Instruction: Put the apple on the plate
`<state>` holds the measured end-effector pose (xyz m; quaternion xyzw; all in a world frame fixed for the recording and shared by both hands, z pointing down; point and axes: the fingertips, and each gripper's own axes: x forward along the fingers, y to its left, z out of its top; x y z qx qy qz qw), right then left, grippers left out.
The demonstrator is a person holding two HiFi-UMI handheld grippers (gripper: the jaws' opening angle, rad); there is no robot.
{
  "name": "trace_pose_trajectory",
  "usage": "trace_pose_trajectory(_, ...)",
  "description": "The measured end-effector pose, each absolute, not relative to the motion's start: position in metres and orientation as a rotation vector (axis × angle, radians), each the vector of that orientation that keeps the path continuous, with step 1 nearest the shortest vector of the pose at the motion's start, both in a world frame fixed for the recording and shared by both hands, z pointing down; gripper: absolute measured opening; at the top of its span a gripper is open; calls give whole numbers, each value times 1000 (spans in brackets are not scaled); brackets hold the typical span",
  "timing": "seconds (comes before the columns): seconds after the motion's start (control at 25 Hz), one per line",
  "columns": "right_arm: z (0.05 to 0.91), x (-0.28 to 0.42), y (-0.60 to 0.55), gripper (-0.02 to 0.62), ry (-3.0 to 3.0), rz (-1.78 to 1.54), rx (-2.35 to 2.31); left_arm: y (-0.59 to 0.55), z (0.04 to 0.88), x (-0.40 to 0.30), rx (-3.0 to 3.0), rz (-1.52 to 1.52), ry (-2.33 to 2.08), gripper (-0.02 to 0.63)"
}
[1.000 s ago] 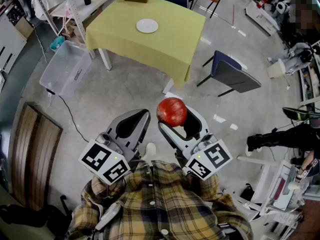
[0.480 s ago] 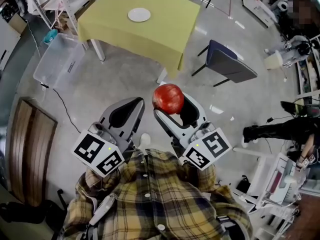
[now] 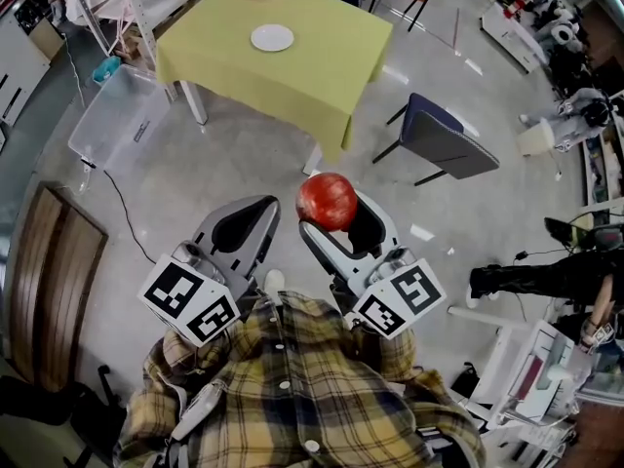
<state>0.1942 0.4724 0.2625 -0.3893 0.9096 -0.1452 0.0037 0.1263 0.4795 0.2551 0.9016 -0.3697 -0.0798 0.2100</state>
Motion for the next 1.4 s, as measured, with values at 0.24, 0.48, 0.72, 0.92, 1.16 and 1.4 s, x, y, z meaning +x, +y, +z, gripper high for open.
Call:
trace_pose_trajectory(0.24,268,206,471,336,2846,-487,-1200,484,258,139,2500,-199,-1042,8)
trace_pose_trajectory(0.48,267,204,464,336,2859,-490,-1189,476,257,139,2495,-211,-1050,8)
trace_pose_trajectory(0.72,267,201,444,336,2850,-481,-1230,452,256,133,2511,-232,-1024,8)
trace_pose_trajectory(0.92,266,183,414,336,2856,-466,-1243,422,253,115,2524,-242,-1018,8)
trace_pose_trajectory(1.16,262,151,368,336,2847,-462,-1259,374,250,78,2518,-249,-1020,8)
trace_pose_trajectory(1.4,262,109,320,336,2837,-462,-1286,324,250,32,2519,-240,-1009,8)
